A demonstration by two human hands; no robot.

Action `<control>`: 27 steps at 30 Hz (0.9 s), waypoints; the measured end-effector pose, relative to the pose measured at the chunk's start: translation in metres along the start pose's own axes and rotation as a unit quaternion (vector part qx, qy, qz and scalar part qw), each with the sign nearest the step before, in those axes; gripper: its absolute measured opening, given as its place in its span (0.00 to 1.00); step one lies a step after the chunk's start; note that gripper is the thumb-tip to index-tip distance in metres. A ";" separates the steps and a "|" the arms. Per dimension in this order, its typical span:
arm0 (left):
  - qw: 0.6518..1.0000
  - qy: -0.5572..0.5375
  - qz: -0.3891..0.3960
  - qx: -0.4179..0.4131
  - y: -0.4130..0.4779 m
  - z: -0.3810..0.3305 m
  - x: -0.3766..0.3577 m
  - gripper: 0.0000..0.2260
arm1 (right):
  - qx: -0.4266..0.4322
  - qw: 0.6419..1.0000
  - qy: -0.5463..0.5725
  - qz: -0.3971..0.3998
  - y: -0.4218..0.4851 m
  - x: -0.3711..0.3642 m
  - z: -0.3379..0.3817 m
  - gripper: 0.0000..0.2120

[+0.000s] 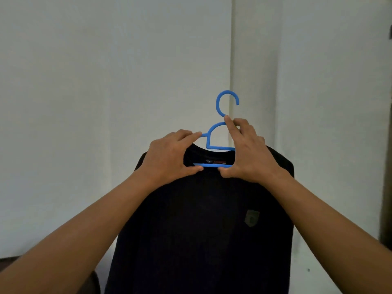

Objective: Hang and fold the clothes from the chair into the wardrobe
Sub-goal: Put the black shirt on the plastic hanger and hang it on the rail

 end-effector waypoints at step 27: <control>0.970 -0.223 0.009 -0.100 0.241 -0.441 -0.244 0.41 | -0.256 0.941 -0.202 -0.088 -0.225 0.149 -0.506 0.47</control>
Point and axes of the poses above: each hand's wrist, its own y-axis towards the middle knuckle, its own x-axis out of the back of the hand, z = x × y, the point moved 8 cm from there along y, towards the middle knuckle, and after that the axes turned 6 degrees about -z, right-handed, at the moved point
